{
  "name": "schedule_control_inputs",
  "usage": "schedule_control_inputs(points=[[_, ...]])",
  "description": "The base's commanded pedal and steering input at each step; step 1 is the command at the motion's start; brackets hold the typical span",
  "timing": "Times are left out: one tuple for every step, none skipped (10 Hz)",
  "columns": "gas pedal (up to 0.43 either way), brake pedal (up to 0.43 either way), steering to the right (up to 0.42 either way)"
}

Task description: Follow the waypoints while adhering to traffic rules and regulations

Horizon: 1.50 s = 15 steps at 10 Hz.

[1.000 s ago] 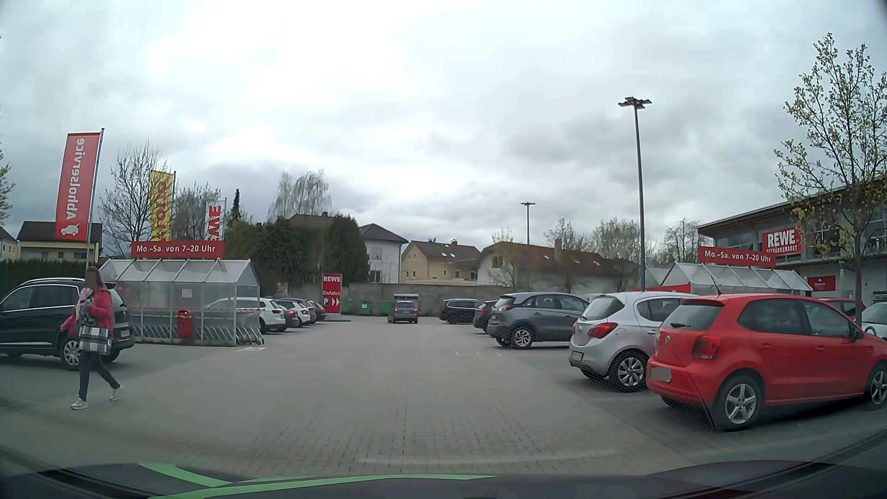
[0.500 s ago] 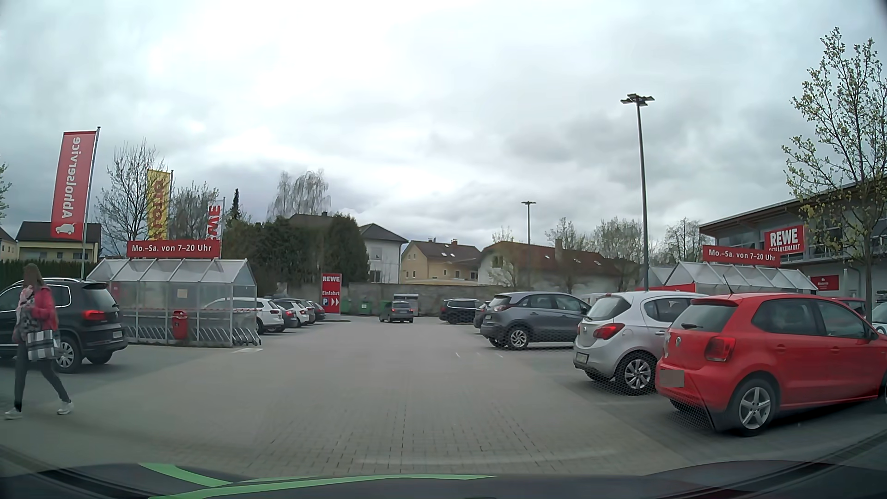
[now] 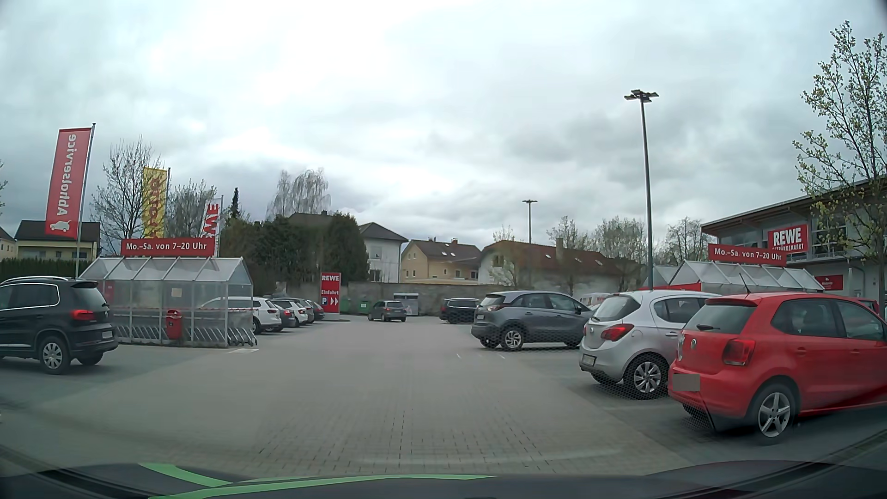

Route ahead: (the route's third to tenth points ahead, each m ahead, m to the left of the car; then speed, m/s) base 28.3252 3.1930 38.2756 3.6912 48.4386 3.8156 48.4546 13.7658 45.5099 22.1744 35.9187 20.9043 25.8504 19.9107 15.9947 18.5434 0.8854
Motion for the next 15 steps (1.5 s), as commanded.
schedule_control_inputs(points=[[0.000,0.000,-0.003],[0.000,0.000,-0.003],[0.000,0.000,-0.003],[0.000,0.000,-0.003],[0.000,0.000,-0.003],[0.000,0.000,-0.003],[0.000,0.000,-0.003],[0.000,0.000,-0.003],[0.000,0.000,-0.003],[0.000,0.000,-0.003],[0.000,0.000,-0.003],[0.000,0.000,-0.003],[0.000,0.006,-0.003],[0.000,0.037,-0.003],[0.000,0.055,-0.003]])
